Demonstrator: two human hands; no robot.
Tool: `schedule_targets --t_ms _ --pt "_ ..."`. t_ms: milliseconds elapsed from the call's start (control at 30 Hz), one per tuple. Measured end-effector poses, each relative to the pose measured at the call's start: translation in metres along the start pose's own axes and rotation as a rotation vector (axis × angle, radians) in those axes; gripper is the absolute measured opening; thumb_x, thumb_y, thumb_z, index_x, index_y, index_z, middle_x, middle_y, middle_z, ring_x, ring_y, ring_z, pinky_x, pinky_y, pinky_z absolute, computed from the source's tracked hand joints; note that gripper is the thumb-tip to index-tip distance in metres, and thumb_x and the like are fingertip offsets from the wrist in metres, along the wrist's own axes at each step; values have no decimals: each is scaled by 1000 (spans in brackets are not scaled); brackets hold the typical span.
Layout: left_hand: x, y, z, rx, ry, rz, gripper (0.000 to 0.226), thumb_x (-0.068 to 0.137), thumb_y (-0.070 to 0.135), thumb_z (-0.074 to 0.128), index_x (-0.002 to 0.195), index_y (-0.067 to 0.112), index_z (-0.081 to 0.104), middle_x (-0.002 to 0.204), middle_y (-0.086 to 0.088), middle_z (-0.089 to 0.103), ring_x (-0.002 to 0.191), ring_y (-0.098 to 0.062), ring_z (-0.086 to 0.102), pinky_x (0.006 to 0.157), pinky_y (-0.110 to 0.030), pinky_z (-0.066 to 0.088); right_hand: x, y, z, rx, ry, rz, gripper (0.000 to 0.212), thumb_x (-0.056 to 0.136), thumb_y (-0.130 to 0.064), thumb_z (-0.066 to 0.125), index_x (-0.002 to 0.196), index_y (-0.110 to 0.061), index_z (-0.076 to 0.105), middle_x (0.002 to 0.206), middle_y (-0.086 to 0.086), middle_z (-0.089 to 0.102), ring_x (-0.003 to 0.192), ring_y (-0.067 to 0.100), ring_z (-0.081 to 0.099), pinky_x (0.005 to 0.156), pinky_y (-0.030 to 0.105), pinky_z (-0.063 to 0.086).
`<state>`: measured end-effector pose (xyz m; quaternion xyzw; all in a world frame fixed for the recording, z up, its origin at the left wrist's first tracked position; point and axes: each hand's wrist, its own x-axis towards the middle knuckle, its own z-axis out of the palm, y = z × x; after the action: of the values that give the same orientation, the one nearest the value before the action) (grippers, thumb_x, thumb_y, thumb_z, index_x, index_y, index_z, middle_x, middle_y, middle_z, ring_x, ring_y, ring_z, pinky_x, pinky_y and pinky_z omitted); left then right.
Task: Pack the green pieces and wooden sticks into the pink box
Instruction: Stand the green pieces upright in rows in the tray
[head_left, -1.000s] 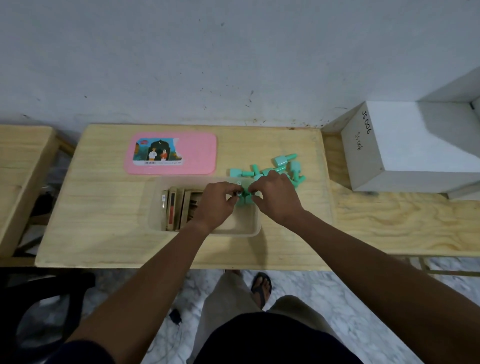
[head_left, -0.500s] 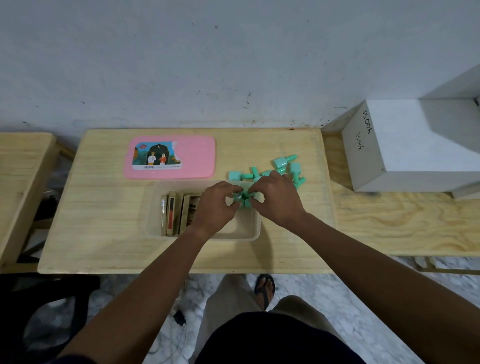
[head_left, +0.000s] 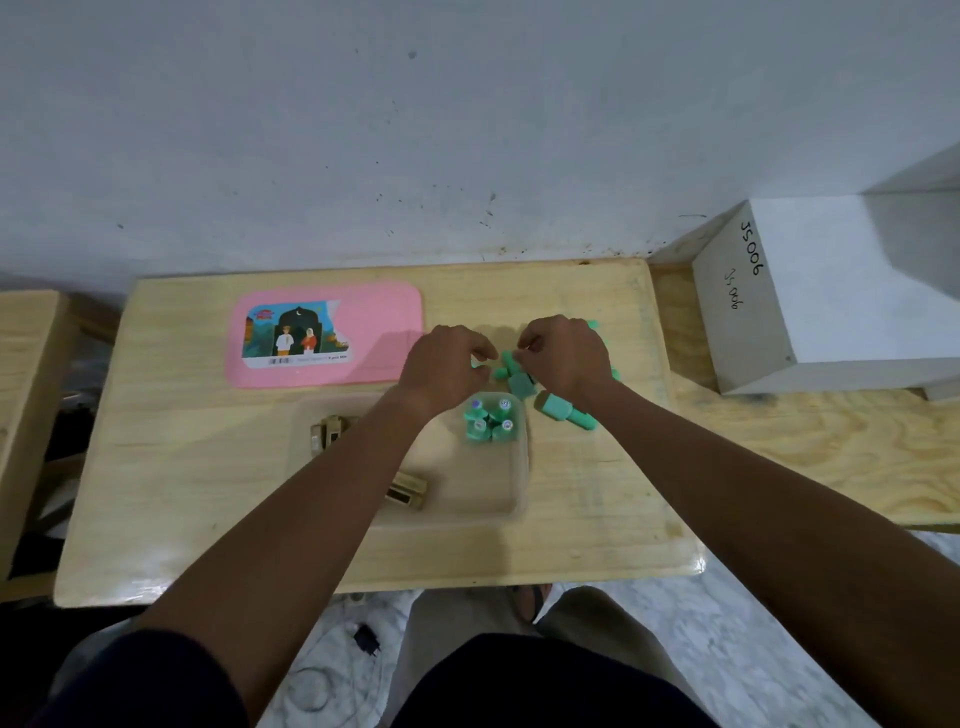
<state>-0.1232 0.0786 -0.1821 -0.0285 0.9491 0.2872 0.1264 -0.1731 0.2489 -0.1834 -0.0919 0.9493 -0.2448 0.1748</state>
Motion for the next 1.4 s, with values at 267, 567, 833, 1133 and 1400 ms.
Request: schedule_targets --t_ms 267,567,833,1133,1400 --pt "40 -2 4 122 -212 29 23 71 23 75 94 27 78 84 5 75 78 -19 67 73 -33 55 37 -11 11 -94 -128 104 18 76 -31 73 92 -24 75 86 3 72 82 24 67 69 28 53" --pt "45 -21 2 193 -186 157 23 72 28 72 94 25 76 86 6 75 83 -19 67 79 -34 52 49 -16 10 17 -232 230 20 64 -24 78 84 -20 79 79 3 73 76 21 68 69 31 59" --pt "23 -26 -20 152 -40 167 15 75 22 62 82 14 73 67 -4 70 66 -27 66 64 -35 53 24 -14 -8 252 -90 218 15 70 -15 73 83 -19 80 80 -4 75 76 10 67 71 25 56" --pt "-32 -12 -60 -670 212 -68 20 78 1 77 97 6 76 93 -8 76 85 -10 71 82 -22 56 -35 6 -49 794 84 175 17 75 -3 74 82 -18 78 75 4 75 65 14 66 57 24 50" --pt "-83 -1 -66 -732 195 -25 22 85 2 71 106 8 74 97 -6 73 81 0 63 78 -19 51 -82 1 -67 1116 -46 48 16 86 9 63 98 2 72 95 20 71 85 24 70 86 31 59"
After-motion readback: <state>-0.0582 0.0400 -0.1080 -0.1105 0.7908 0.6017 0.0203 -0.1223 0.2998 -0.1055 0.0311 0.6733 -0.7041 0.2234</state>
